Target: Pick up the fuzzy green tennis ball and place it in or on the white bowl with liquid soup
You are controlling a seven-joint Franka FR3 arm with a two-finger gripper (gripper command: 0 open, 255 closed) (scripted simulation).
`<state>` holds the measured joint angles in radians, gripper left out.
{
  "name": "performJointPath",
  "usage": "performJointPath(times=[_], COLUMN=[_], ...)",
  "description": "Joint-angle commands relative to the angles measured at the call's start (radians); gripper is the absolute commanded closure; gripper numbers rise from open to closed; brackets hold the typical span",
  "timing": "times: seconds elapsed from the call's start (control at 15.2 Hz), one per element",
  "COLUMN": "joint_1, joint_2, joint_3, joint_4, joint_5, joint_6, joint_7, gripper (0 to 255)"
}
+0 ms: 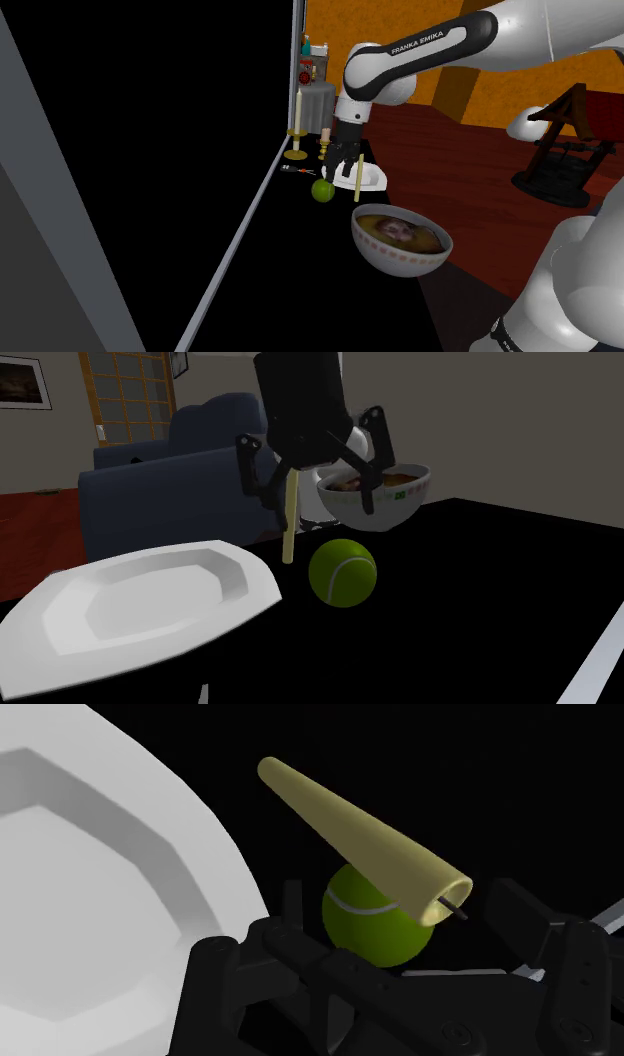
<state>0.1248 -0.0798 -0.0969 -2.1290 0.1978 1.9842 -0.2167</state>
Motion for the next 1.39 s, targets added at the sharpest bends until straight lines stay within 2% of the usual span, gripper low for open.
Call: performJointPath(times=[0.0,0.46,0.92,0.99,1.32], joint_1=[0.004,0.012,0.012,0.012,0.012], joint_2=[0.036,0.065,0.065,0.065,0.066], joint_3=[0.002,0.010,0.010,0.010,0.010], joint_4=[0.013,-0.044,-0.044,-0.044,-0.043], joint_5=[0.014,0.029,0.029,0.029,0.029], joint_6=[0.026,0.112,0.111,0.111,0.111], joint_7=[-0.016,-0.024,-0.024,-0.024,-0.024], gripper=[0,0,0,255,255])
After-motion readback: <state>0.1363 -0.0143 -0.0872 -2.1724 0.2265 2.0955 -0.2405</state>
